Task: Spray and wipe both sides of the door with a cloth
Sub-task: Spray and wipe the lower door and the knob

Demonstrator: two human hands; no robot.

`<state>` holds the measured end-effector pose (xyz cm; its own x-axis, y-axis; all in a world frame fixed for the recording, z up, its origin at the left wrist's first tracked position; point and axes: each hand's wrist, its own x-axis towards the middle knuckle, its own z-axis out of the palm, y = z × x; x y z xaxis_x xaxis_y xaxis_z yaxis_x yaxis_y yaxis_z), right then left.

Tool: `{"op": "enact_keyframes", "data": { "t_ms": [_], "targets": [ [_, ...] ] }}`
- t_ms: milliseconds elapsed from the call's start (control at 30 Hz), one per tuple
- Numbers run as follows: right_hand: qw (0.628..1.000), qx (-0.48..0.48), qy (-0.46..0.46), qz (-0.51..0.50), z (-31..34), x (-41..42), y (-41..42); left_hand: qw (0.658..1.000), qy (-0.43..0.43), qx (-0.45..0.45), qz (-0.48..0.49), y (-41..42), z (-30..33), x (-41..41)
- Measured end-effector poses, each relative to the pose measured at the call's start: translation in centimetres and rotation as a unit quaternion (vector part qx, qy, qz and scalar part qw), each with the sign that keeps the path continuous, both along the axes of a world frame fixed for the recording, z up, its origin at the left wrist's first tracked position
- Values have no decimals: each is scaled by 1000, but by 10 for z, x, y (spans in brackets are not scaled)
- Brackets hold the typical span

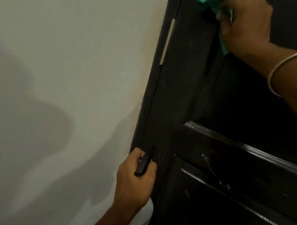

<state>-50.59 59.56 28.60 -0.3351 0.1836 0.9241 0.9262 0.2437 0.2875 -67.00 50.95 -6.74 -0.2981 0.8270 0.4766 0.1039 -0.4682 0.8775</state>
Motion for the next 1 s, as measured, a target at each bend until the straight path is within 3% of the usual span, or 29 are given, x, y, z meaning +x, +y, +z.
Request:
{"op": "enact_keyframes", "data": {
  "t_ms": [100, 233, 300, 367, 400, 467, 533, 633, 667, 733, 867, 1000],
  "targets": [
    [999, -36, -20, -13, -43, -14, 14, 1000, -9, 16, -14, 2, -16, 0],
    [975, -147, -167, -15, -182, -4, 7, 999, -22, 35, 2, 1, -43, 1],
    [934, -254, -252, -18, -262, -4, -3, 999, -23, 13, 23, -3, -56, 3],
    [865, -370, -336, -38, -320, -6, -9, 1000, -22, -6, 21, -10, -68, 3],
    [834, -401, -376, -45, -335, -9, -13, 1000, -18, -8, 17, -13, -72, 2],
    [809, -373, -452, -46, -333, -10, -12, 1000, -16, -5, 15, -17, -77, -3],
    [844, -274, -459, -39, -290, -10, -4, 1000, -13, 0, 18, -18, -82, -8],
    [949, -57, -305, -61, -181, -13, 18, 1000, -7, 17, 24, -17, -94, -11],
    [967, -27, -242, -76, -154, -12, 23, 999, -10, 22, 23, -15, -101, -11],
    [980, -69, -157, -102, -145, -14, 34, 999, -22, 21, 24, -11, -115, -10],
    [980, -105, -148, -84, -259, -35, 31, 999, -36, 6, 19, -6, -136, -5],
    [905, -307, -291, -42, -425, -25, 12, 1000, -25, -9, 16, -6, -166, -5]
  ]
}}
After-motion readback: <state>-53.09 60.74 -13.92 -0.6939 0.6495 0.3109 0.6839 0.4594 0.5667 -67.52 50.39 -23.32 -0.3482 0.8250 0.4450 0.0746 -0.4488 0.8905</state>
